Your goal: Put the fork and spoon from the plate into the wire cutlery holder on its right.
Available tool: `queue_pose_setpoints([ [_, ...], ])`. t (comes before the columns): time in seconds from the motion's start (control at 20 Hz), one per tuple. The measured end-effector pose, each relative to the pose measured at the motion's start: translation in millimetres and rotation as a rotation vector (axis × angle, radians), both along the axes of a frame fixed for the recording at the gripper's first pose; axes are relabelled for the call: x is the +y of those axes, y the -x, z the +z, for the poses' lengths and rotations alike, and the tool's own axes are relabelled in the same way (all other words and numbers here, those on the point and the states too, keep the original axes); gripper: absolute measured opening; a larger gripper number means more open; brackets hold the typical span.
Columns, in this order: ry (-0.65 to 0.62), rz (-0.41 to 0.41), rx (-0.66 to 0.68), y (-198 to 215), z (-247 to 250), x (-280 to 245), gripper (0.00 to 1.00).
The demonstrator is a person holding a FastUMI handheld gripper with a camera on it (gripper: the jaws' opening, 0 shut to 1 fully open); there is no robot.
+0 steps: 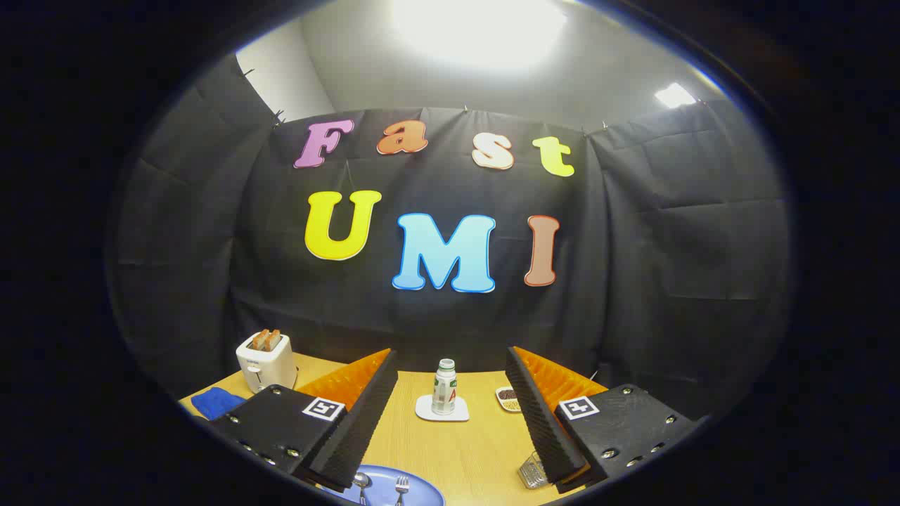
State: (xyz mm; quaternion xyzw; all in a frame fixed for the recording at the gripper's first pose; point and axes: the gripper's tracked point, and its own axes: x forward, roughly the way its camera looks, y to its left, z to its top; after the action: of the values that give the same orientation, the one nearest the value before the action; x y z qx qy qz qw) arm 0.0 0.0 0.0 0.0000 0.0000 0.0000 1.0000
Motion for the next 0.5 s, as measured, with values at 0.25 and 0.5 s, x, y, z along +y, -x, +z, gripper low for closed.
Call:
queue_pose_setpoints([
  [0.25, 0.023, 0.017, -0.035, -0.5, 8.4, -7.9, 0.95],
  [0.5, 0.003, 0.038, -0.014, -1.1, 0.9, -8.6, 0.95],
])
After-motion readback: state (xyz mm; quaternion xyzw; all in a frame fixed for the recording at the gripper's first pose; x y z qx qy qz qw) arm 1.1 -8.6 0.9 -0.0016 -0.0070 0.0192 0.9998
